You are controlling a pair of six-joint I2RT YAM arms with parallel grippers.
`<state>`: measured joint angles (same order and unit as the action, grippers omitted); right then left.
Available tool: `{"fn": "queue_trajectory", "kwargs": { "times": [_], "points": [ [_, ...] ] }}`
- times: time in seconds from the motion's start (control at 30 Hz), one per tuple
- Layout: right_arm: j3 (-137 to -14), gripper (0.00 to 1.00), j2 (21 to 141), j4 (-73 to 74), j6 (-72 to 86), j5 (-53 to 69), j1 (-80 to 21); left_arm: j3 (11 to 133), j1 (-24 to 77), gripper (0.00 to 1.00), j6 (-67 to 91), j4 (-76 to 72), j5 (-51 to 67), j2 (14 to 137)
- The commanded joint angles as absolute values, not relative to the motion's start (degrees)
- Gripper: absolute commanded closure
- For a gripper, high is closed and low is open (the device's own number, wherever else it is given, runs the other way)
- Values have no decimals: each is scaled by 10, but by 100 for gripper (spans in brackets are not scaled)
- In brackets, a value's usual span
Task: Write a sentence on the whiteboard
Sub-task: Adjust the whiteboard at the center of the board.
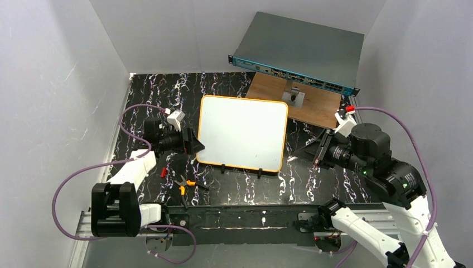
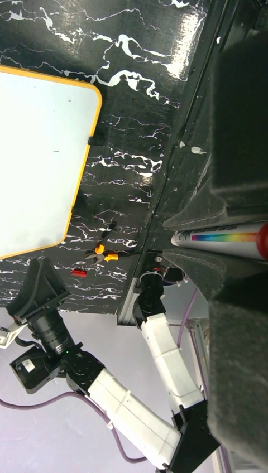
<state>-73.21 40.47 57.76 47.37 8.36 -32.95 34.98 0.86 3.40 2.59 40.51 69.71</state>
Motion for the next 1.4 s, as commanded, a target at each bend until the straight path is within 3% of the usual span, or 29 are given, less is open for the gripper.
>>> {"fn": "queue_trajectory", "kwargs": {
  "times": [0.0,0.43,0.73,1.03,1.37],
  "points": [
    [-729,99,393,588,481,76,-326,382,6,7,28,-18,433,727],
    [-719,99,384,597,505,69,-326,363,8,17,80,-129,463,790],
    [-722,99,396,587,494,75,-326,355,10,32,94,-134,461,790],
    [-718,99,391,581,489,77,-326,315,17,54,141,-159,460,755],
    [-710,99,381,578,484,83,-327,270,28,63,156,-137,454,684]
  ]
}}
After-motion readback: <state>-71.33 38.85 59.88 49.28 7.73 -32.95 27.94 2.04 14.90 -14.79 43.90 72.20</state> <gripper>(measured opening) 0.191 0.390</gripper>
